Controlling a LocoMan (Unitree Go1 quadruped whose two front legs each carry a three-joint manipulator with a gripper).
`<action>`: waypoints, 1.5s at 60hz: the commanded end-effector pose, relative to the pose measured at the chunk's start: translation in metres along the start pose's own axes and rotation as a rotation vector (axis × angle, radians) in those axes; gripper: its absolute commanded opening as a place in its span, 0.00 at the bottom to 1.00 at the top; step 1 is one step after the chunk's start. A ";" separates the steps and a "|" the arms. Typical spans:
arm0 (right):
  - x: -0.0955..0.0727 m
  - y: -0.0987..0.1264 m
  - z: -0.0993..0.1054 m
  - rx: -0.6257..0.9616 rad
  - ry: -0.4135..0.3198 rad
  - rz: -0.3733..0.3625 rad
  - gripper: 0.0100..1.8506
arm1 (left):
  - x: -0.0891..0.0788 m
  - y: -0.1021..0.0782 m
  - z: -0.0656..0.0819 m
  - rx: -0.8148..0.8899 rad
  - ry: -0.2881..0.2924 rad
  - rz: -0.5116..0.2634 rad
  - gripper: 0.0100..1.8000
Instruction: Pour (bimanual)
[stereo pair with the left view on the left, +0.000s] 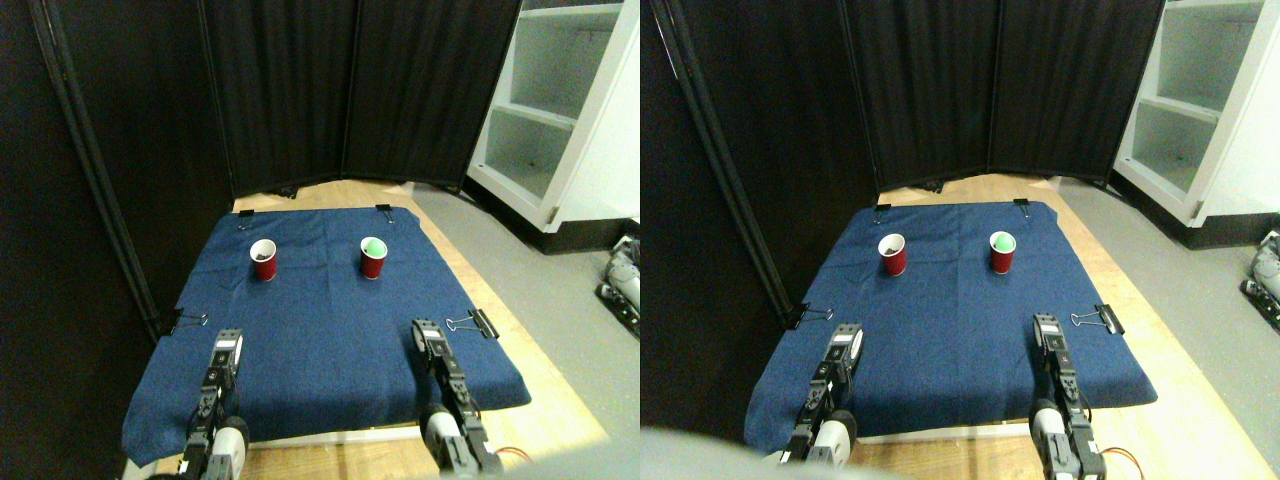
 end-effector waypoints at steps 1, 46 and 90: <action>0.001 0.001 0.005 -0.011 -0.030 0.001 0.25 | 0.001 -0.001 0.005 -0.001 -0.036 -0.009 0.18; 0.012 0.006 0.029 0.012 -0.167 0.095 0.20 | 0.007 0.001 0.027 -0.017 -0.183 -0.100 0.36; 0.050 0.016 0.055 0.609 -0.179 -0.003 0.39 | 0.043 0.000 0.065 -0.536 -0.195 0.075 0.53</action>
